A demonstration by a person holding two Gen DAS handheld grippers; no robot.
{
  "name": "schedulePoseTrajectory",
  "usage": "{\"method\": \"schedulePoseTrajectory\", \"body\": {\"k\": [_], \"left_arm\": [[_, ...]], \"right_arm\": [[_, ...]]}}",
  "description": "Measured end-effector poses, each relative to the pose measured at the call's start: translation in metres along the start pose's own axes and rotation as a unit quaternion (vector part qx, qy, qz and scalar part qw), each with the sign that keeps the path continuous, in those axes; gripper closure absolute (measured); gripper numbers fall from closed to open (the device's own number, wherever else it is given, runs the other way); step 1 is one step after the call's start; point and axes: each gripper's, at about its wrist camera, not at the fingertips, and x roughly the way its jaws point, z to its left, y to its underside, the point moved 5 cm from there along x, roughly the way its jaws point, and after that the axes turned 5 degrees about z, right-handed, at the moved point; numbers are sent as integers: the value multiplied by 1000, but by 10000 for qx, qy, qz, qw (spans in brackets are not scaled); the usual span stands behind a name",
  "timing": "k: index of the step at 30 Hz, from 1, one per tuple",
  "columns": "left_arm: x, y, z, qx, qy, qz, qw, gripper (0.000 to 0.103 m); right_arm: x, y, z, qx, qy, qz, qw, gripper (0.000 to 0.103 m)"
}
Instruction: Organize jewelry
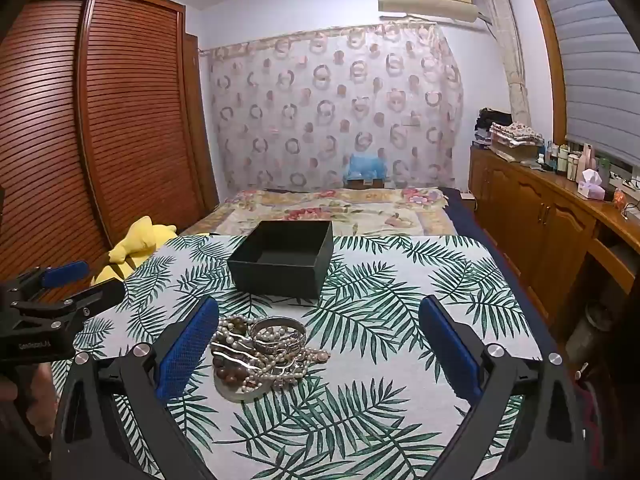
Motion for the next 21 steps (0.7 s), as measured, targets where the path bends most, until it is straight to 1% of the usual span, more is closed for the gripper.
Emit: {"method": "schedulePoseTrajectory", "body": {"k": [15, 21], "left_arm": [[4, -2, -3, -10, 6, -21, 10000, 7], [-1, -3, -3, -17, 10, -25, 10000, 7]], "right_arm": [[0, 0, 0, -14, 9, 0, 10000, 2], [0, 0, 0, -17, 7, -7, 10000, 2]]}}
